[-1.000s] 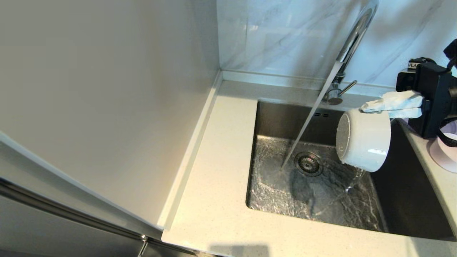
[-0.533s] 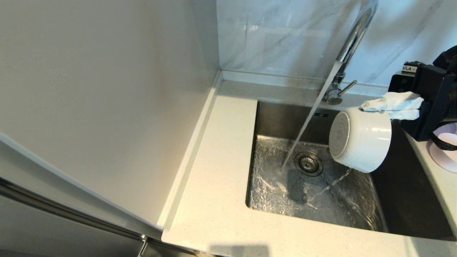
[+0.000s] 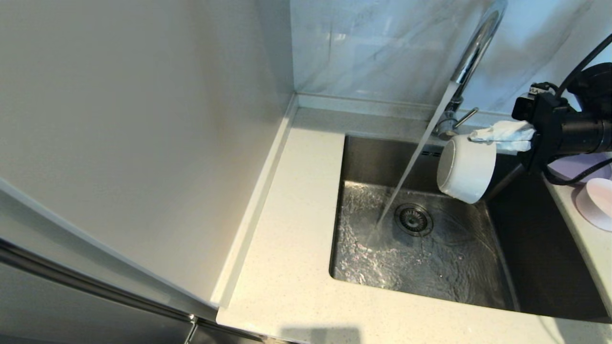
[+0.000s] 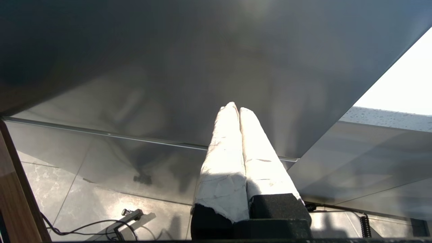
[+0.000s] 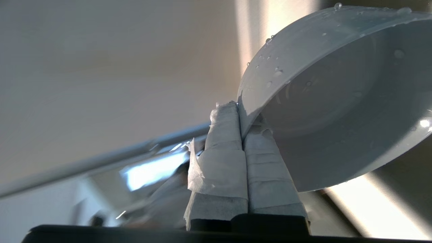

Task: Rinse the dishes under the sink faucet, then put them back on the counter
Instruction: Rinse the bowl

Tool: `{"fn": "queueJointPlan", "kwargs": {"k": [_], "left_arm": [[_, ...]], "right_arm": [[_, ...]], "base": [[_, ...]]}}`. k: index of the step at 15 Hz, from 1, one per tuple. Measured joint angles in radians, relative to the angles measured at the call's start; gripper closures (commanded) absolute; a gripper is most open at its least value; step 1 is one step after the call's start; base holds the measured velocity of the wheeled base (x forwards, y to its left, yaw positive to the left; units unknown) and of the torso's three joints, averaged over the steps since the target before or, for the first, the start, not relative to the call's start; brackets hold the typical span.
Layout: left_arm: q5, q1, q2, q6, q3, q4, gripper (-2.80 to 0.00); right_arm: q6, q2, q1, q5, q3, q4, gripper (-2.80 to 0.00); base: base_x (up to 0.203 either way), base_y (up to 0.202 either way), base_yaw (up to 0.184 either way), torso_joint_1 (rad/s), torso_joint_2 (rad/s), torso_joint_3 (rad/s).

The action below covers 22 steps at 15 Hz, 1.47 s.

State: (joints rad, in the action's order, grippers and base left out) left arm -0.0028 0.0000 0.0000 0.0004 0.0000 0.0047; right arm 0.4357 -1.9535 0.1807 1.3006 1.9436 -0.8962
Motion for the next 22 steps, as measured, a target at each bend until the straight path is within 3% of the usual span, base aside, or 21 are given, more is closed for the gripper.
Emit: {"fn": "queueJointPlan", "kwargs": {"k": [3,6,8,10,16,22], "left_arm": [[-0.001,0.000,0.000,0.000,0.000,0.000,0.00],[-0.001,0.000,0.000,0.000,0.000,0.000,0.00],[0.000,0.000,0.000,0.000,0.000,0.000,0.00],[-0.001,0.000,0.000,0.000,0.000,0.000,0.00],[0.000,0.000,0.000,0.000,0.000,0.000,0.00],[0.000,0.000,0.000,0.000,0.000,0.000,0.00]], "right_arm": [[0.041,-0.039,0.012,-0.141,0.008,0.107,0.00],[0.214,-0.056,0.011,-0.236,0.009,0.260,0.00],[0.339,-0.059,0.006,-0.241,0.010,0.346,0.00],[0.394,-0.058,-0.009,-0.233,0.010,0.358,0.00],[0.411,-0.038,-0.084,-0.208,0.012,0.373,0.00],[0.508,-0.037,-0.115,-0.221,0.014,0.495,0.00]], "base": [[0.000,0.000,0.000,0.000,0.00,0.000],[0.000,0.000,0.000,0.000,0.00,0.000],[0.000,0.000,0.000,0.000,0.00,0.000],[0.000,0.000,0.000,0.000,0.00,0.000],[0.000,0.000,0.000,0.000,0.00,0.000],[0.000,0.000,0.000,0.000,0.00,0.000]]}}
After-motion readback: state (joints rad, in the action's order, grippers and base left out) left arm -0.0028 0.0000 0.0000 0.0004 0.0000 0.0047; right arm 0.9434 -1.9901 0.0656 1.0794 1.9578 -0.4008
